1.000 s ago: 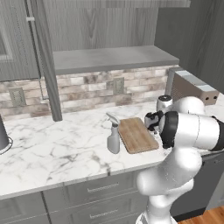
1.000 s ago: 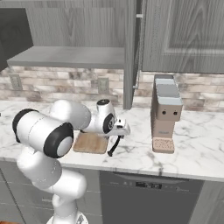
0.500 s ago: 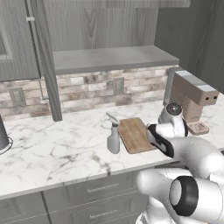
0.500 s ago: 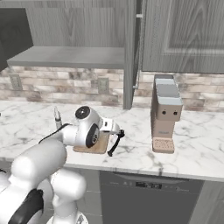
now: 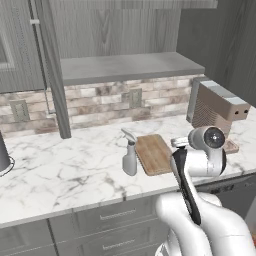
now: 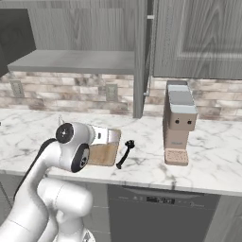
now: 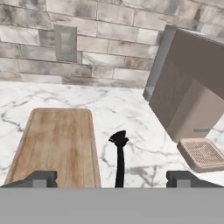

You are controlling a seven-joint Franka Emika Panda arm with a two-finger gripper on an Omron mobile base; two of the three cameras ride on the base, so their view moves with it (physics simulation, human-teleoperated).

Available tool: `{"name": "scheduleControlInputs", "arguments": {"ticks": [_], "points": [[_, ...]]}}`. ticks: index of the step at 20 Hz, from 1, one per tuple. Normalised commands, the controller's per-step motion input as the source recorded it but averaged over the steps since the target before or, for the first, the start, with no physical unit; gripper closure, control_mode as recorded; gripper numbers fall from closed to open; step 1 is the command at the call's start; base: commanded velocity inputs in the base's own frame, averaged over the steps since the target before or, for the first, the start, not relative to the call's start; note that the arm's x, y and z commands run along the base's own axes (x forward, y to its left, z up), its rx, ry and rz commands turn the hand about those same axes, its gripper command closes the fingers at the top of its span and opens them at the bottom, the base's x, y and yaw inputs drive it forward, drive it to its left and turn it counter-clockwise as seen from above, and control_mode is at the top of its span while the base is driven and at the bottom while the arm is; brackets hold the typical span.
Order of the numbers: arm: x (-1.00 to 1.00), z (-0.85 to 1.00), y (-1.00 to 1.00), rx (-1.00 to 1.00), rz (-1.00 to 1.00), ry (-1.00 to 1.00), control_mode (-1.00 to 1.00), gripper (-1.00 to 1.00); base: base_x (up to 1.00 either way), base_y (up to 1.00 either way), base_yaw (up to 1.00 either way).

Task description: Grab the spray bottle from the cabinet, then place it next to the cutting board for sanitizing. Then grab the dish brush from the countertop next to the sink and place it next to the cutting board.

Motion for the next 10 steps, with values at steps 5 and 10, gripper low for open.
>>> {"name": "scheduleControlInputs", "arguments": {"ticks": [5,10], "points": [[-0.52,0.94,0.15,0.12,0.0,0.0,-1.0,-1.0,0.0,0.0,0.0],[-0.67,0.98,0.17,0.13,0.0,0.0,-1.0,-1.0,0.0,0.0,0.0]]}}
